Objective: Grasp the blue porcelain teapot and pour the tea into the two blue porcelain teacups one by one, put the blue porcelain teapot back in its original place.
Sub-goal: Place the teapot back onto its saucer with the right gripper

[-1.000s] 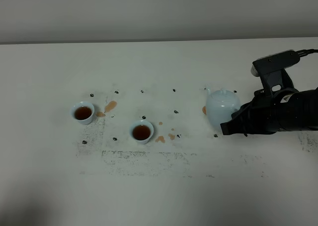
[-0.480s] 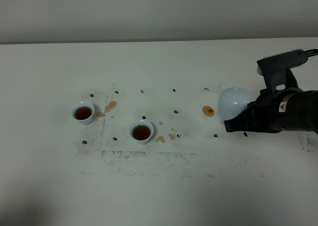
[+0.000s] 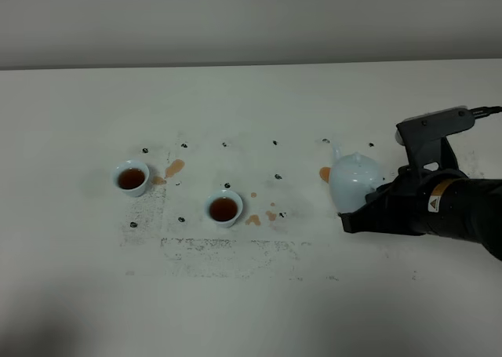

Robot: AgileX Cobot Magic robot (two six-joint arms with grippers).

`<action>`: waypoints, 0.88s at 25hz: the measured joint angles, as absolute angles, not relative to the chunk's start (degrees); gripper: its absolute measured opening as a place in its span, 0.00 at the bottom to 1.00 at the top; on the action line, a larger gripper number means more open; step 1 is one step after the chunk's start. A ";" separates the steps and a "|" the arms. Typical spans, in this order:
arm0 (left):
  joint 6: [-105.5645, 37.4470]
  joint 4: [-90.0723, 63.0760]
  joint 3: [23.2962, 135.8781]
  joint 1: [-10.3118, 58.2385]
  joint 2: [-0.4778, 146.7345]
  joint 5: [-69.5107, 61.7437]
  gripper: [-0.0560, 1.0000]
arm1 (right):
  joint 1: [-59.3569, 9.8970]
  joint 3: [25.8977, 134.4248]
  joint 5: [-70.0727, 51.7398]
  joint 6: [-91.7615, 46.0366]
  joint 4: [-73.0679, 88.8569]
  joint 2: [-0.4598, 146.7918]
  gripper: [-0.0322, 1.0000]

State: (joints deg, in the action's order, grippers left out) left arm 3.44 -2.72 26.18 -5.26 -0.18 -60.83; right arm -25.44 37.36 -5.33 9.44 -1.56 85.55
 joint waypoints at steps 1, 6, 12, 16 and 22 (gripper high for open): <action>3.44 -2.72 26.18 -5.26 -0.18 -60.83 0.74 | -25.44 36.23 -2.69 9.44 -1.89 85.53 0.07; 3.44 -2.72 26.18 -5.26 -0.18 -60.83 0.74 | -25.44 30.25 11.92 9.49 -2.15 86.42 0.07; 3.44 -2.72 26.18 -5.26 -0.18 -60.83 0.74 | -25.44 25.04 26.17 9.44 -2.15 90.71 0.07; 3.44 -2.72 26.18 -5.26 -0.18 -60.83 0.74 | -25.44 23.34 35.04 9.44 -2.15 93.61 0.07; 3.44 -2.72 26.18 -5.26 -0.18 -60.83 0.74 | -25.44 22.72 41.44 9.44 -2.15 99.41 0.07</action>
